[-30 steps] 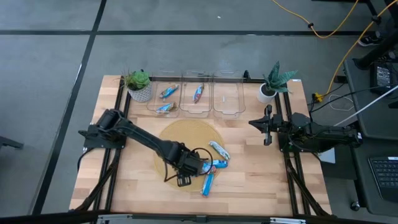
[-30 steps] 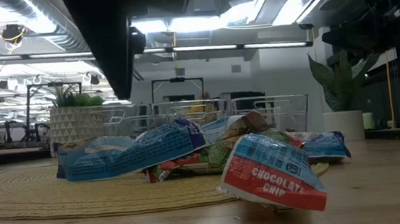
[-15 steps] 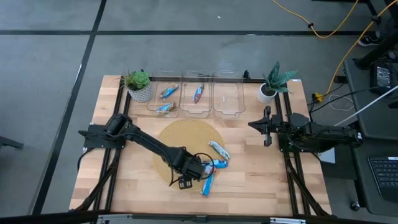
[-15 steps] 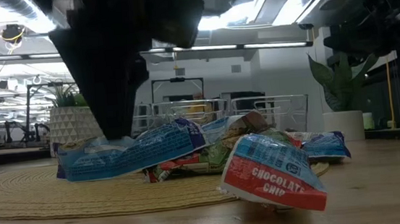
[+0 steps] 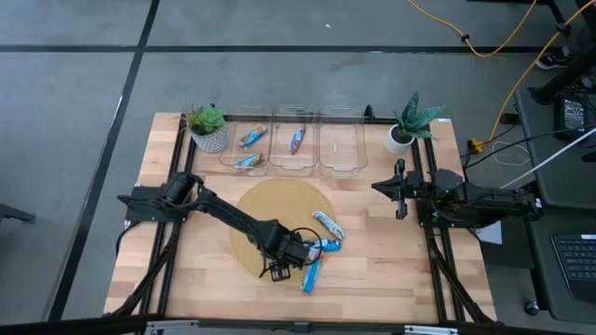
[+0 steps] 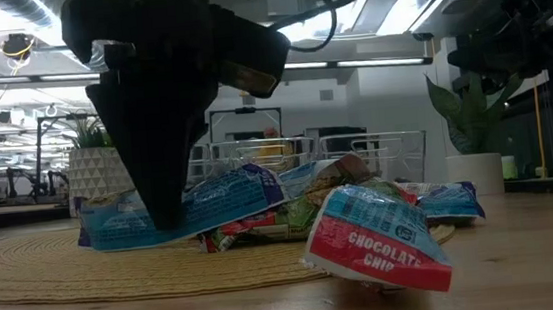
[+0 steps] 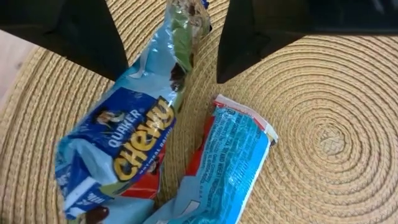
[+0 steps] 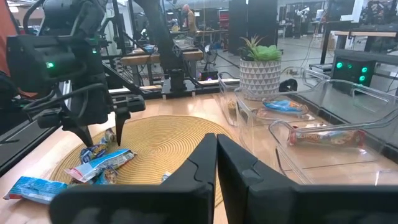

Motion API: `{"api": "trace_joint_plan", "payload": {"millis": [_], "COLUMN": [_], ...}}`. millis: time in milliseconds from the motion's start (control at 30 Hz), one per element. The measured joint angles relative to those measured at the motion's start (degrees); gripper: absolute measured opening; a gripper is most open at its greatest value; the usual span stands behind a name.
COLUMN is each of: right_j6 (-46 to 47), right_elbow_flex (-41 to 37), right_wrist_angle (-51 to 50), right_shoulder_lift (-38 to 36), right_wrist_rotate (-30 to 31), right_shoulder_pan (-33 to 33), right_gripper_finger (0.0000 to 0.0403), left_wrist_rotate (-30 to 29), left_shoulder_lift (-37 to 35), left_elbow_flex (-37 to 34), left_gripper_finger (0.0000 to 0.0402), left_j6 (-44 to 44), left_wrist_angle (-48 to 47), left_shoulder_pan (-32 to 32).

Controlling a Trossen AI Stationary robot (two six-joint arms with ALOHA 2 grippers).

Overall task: Pick and place Granola Bars by type
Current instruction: Put the blue granola bar into the right transparent bin

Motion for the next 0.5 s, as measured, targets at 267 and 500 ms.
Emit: {"api": "trace_joint_plan", "payload": {"millis": [267,500], "right_j6": [-0.09,0.00], "right_elbow_flex": [0.00,0.00], "right_wrist_angle": [0.01,0.01], "right_shoulder_lift": [0.01,0.00], "right_wrist_rotate": [0.02,0.04], "right_shoulder_pan": [0.00,0.00], "right_gripper_finger": [0.0016,0.0016], "left_wrist_rotate": [3.14,7.06], "left_shoulder_lift": [0.01,-0.36], "left_elbow_flex": [0.00,0.00], "left_gripper_finger": [0.0135,0.0037], "left_j6": [-1.03,-1.89], "left_wrist_angle": [-0.06,-0.27], "left_shoulder_pan": [0.00,0.02]}}
